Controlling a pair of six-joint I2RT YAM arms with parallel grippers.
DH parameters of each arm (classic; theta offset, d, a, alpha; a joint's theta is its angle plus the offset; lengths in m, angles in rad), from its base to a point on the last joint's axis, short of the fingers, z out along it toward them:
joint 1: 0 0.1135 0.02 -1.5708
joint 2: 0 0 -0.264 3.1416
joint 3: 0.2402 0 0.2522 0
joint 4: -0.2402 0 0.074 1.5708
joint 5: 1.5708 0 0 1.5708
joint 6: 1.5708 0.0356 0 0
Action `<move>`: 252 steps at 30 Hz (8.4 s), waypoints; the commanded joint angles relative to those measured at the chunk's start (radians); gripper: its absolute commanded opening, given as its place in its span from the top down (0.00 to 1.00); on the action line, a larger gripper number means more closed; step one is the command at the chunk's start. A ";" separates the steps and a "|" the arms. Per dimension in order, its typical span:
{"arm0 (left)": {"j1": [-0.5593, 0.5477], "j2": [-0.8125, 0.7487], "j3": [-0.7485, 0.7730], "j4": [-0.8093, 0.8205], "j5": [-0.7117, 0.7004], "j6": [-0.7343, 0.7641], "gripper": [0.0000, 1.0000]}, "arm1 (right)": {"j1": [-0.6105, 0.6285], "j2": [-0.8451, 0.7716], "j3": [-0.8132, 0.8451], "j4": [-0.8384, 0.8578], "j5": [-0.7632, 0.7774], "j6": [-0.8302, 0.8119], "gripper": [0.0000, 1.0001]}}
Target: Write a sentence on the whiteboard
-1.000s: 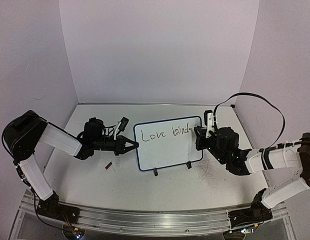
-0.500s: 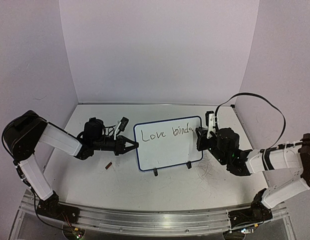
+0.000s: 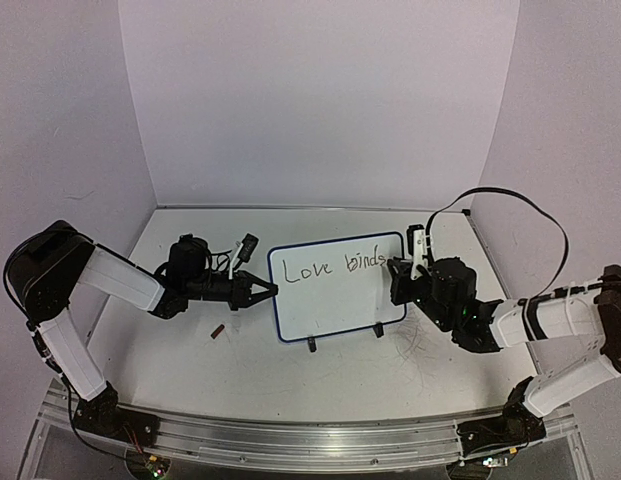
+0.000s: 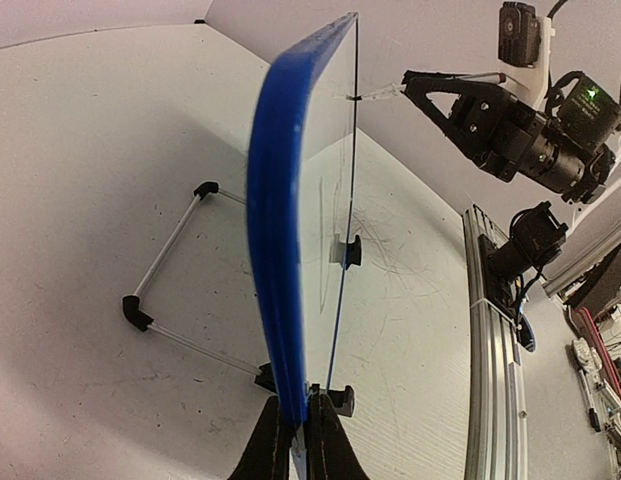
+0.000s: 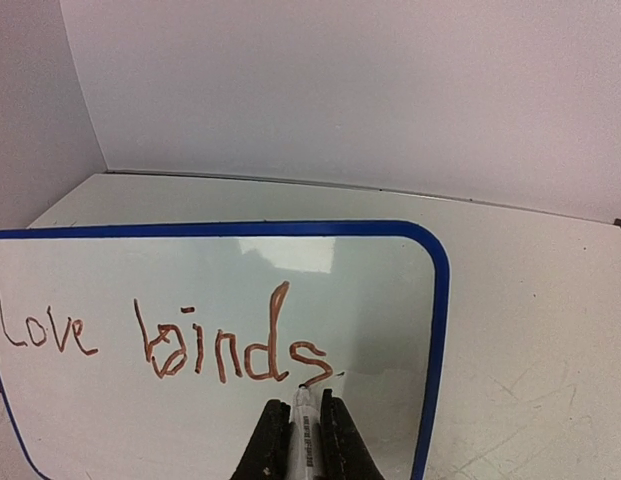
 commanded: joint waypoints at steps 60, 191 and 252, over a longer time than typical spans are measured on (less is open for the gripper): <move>0.033 -0.021 -0.020 0.058 -0.041 -0.100 0.63 | 0.135 0.057 0.112 0.035 -0.279 -0.170 1.00; 0.009 0.017 0.014 0.074 0.044 -0.025 1.00 | 0.319 0.324 0.265 -0.034 0.003 -0.072 1.00; 0.008 0.008 0.015 0.073 0.044 -0.025 1.00 | 0.302 0.352 0.254 -0.010 -0.006 -0.053 1.00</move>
